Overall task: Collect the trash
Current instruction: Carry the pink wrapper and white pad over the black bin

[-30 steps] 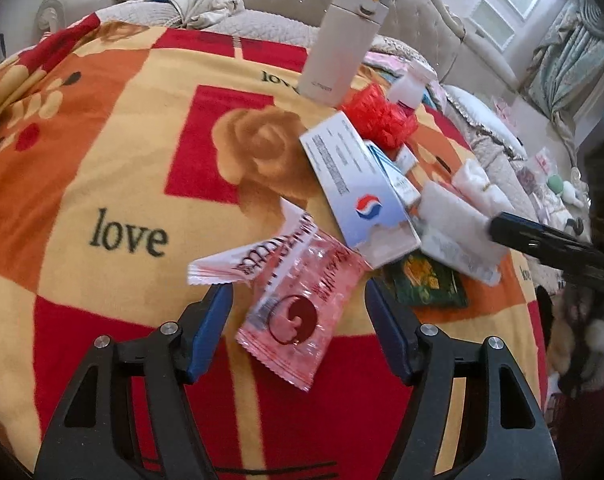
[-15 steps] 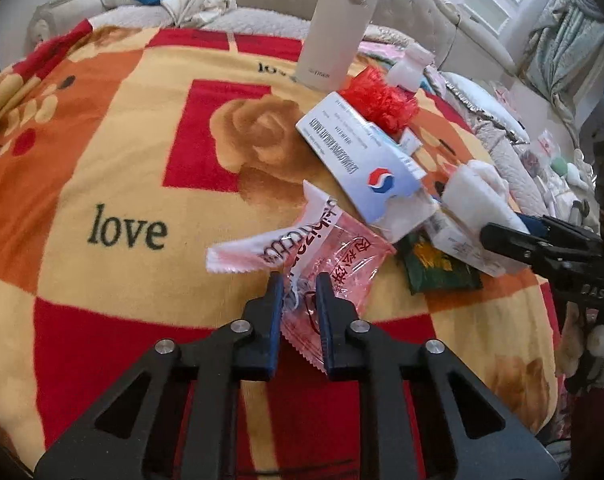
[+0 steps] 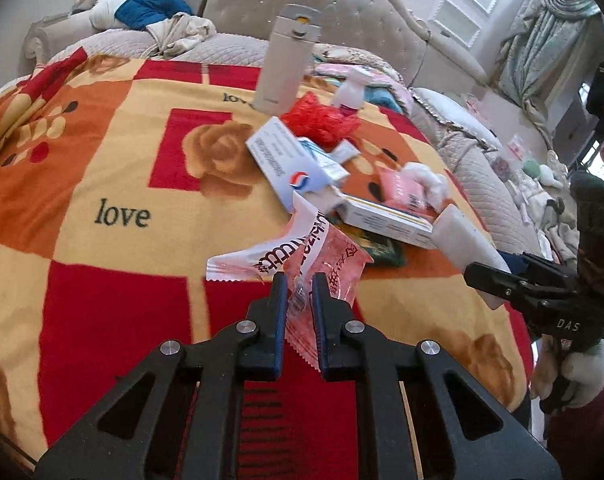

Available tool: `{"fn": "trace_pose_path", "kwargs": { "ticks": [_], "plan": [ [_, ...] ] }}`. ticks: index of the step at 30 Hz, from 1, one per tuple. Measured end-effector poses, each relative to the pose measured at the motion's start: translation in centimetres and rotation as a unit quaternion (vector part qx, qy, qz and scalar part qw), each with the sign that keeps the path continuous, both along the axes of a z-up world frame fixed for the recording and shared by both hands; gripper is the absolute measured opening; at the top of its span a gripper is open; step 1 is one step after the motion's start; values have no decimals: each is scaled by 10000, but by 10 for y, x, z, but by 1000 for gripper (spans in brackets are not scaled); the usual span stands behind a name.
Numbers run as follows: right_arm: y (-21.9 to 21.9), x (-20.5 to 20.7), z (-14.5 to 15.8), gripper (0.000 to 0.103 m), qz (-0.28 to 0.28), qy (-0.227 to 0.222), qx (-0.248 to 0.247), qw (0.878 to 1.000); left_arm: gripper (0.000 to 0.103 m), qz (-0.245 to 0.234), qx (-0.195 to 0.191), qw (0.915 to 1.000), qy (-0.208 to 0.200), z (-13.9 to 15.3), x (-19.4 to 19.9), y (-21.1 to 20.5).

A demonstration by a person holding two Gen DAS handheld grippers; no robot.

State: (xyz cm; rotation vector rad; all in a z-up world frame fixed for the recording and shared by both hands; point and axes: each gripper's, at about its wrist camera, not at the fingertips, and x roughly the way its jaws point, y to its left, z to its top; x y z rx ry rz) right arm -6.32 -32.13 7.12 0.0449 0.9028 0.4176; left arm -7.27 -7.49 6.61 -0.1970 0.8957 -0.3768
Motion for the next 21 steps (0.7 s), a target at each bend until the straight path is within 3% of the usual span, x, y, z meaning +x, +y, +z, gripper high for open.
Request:
{"fn": "trace_pose_path", "kwargs": {
  "ticks": [8,21],
  "plan": [
    [-28,-27,-1,61,-324,-29,-150,9994,9,-317,-37,9995,-51,6,-15,-33],
    [-101,-58,0,61,-1045,-61,3,9945,9,-759,-37,9970,-167,19,-21,-87]
  ]
}}
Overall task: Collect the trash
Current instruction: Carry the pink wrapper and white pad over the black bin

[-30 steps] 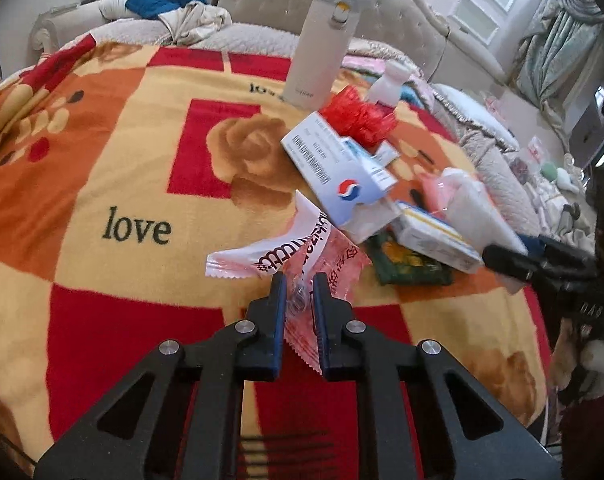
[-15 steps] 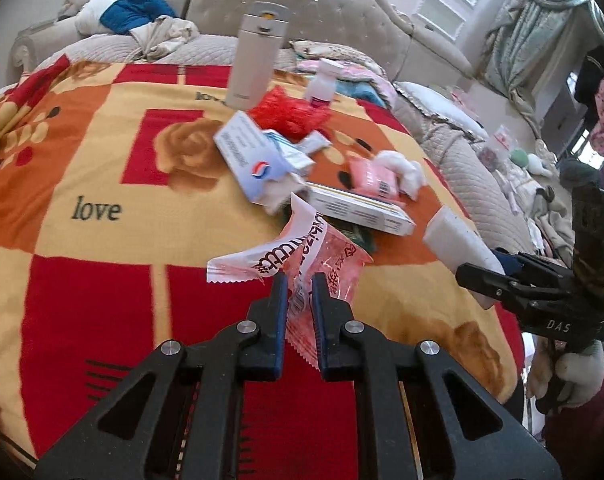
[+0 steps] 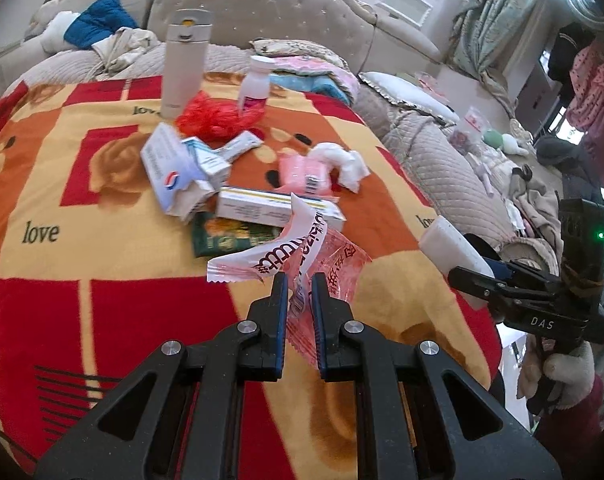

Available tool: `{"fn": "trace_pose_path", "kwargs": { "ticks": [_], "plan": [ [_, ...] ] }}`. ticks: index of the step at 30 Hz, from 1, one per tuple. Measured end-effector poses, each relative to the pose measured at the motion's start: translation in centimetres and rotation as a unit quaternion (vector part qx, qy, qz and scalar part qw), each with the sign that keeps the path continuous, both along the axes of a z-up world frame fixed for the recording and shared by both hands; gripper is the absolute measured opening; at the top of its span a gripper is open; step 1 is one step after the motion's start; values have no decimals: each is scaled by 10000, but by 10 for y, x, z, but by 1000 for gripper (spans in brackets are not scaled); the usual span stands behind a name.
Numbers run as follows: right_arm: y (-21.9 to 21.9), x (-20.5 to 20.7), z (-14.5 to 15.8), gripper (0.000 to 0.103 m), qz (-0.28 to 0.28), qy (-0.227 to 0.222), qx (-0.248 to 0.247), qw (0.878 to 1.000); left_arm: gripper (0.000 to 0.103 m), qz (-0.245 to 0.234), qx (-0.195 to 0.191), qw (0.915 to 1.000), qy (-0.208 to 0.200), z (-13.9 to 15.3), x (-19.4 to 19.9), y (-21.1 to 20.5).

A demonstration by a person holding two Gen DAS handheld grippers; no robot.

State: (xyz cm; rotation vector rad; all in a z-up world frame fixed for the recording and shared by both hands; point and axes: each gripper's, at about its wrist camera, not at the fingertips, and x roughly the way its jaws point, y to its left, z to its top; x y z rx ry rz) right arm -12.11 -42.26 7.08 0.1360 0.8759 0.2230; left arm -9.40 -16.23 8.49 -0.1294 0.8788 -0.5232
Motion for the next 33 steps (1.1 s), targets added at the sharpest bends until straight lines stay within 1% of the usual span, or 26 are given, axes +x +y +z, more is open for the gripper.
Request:
{"fn": "trace_pose_path", "kwargs": {
  "ticks": [10,20,26,33],
  "plan": [
    [-37,-12,-1,61,-321,-37,132,9994,9,-265,8,9996,-20,4,-3,-40],
    [-81,-28,-5,61,-719,-60,293,9970,9,-550,76,9984,73,-1,-2,-82],
    [-118,-39,-8,61,-1048,-53,374,9938,9,-807,97,9966,97,0,-1,-121],
    [-169,-51,-18,61,-1516,75,373,9877,9,-1257,123,9919,152,-2,-2,-185]
  ]
}}
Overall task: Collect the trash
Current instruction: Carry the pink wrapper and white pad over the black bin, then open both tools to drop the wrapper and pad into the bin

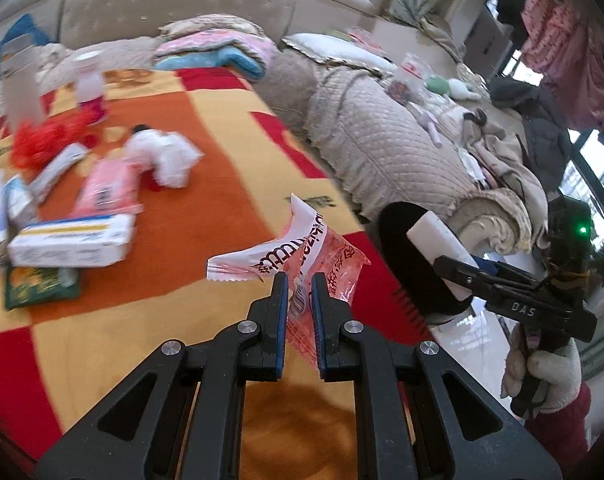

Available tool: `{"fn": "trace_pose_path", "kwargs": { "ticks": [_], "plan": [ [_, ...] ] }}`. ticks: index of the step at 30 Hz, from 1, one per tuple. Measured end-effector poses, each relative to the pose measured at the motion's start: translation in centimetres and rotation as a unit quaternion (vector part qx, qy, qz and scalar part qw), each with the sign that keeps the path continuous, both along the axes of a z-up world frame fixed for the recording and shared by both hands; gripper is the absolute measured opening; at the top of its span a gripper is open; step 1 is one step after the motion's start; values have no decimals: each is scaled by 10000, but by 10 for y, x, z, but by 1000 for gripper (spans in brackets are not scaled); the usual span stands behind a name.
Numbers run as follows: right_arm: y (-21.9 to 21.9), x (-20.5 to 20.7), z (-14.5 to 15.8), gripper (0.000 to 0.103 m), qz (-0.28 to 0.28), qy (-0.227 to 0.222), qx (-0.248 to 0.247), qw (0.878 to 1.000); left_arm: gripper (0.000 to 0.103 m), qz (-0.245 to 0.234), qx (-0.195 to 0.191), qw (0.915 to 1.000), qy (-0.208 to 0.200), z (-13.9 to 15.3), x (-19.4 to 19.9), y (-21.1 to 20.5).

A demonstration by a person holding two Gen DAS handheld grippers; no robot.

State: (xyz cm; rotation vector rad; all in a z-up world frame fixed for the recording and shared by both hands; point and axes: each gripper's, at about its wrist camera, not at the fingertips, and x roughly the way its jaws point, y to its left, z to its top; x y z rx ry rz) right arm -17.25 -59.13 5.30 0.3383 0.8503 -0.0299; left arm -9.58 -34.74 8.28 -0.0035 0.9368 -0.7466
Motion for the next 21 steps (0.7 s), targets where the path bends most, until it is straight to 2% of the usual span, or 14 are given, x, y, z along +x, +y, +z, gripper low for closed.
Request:
{"fn": "trace_pose_path", "kwargs": {
  "ticks": [6,12,21],
  "plan": [
    [-38,-14,-10,61,-438,191,-162,9987,9,-406,-34,9991,85,-4,-2,-58],
    [-77,-26,-26,61,-838,356,-93,9958,9,-670,11,9977,72,-8,-3,-103],
    [-108,-26,-42,61,-1240,521,44,9909,9,-713,57,9971,243,-23,4,-137]
  ]
}}
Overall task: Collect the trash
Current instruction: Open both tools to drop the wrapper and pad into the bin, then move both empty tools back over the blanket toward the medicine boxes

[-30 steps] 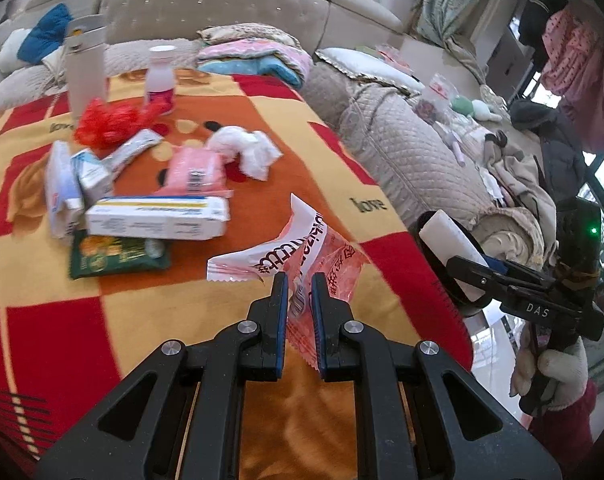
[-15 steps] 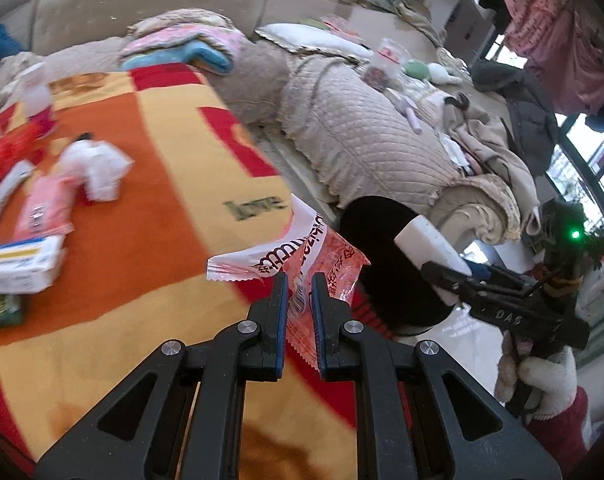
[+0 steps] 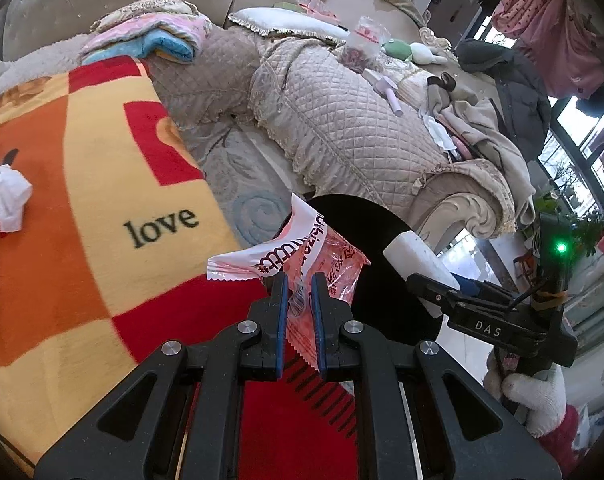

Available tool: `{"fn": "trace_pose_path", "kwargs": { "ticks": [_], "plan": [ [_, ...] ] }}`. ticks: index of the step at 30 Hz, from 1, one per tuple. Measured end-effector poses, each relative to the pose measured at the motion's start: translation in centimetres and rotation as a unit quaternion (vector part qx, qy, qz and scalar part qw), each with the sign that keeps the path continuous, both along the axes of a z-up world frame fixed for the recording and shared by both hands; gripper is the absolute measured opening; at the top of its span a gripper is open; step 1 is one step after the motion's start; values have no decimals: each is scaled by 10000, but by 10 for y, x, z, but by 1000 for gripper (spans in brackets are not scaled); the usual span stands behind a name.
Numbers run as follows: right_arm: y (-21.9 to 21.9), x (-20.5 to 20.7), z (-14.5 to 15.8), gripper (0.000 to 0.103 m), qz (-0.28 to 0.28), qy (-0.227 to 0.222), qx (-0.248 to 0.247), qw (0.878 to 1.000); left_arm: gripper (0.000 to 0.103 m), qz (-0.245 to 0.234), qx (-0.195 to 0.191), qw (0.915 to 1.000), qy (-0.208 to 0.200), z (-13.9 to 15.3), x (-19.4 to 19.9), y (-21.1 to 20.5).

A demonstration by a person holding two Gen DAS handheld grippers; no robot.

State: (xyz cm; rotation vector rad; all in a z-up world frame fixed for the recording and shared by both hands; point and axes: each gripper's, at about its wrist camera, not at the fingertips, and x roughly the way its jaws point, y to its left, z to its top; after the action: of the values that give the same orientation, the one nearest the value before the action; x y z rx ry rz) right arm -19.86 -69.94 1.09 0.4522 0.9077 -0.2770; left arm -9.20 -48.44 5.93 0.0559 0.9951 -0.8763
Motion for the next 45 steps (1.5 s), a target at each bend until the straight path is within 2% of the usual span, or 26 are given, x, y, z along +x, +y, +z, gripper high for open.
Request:
{"fn": "trace_pose_path", "kwargs": {
  "ticks": [12,14,15,16,17,18,20,29,40,45],
  "plan": [
    [-1,13,0,62,36,-76,-27,10000,9,-27,-1,10000,60,-7,6,-11],
    [-2,13,2,69,-18,-116,6,9999,9,11,-84,9999,148,-9,9,-13],
    [-4,13,2,78,-58,-127,8,9999,11,26,-167,9996,242,-10,10,-13],
    [-6,11,3,81,-121,-156,15,9998,11,14,-224,9993,310,-11,11,-13],
    [-7,10,4,81,-151,-188,43,9997,16,-8,-244,9991,344,-11,12,-13],
    [-8,8,5,81,-166,-227,107,9995,27,-48,-236,9991,353,-12,12,-13],
    [-9,6,6,81,-194,-249,140,9994,39,-66,-188,9991,371,-13,12,-13],
    [13,8,9,81,75,-192,100,9997,39,35,-91,9996,253,-7,6,10],
    [66,27,16,81,571,-157,-71,9982,39,482,291,9980,-280,2,-5,76],
    [92,41,22,82,798,-140,-95,9967,39,742,314,9960,-391,6,-5,114]
  ]
}}
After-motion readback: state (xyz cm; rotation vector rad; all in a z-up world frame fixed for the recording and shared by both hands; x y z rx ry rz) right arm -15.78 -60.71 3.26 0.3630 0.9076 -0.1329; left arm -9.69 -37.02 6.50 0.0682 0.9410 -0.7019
